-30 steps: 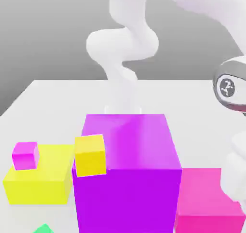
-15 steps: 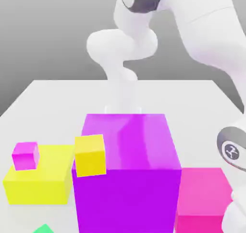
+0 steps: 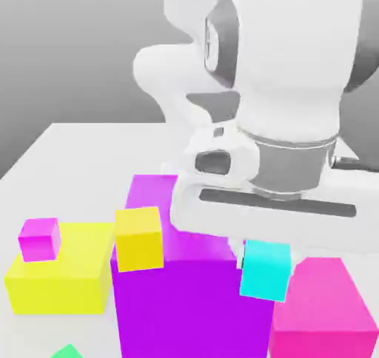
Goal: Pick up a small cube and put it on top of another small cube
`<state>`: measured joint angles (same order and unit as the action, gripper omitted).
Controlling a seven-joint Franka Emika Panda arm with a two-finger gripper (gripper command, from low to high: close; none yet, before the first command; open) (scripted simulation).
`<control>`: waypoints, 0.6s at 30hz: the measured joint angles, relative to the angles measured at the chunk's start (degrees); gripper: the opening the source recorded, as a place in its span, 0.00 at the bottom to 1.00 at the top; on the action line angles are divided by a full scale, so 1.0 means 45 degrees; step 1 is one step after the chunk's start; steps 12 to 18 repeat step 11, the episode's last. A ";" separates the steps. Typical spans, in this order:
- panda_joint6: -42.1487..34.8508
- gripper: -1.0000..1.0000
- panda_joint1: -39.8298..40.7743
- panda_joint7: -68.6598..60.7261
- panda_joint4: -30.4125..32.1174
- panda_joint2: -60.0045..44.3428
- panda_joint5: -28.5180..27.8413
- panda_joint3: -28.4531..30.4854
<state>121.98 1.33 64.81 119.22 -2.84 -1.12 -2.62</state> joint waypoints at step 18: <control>0.0051 1.00 0.1304 -0.0093 0.1617 0.1587 0.0332 0.0519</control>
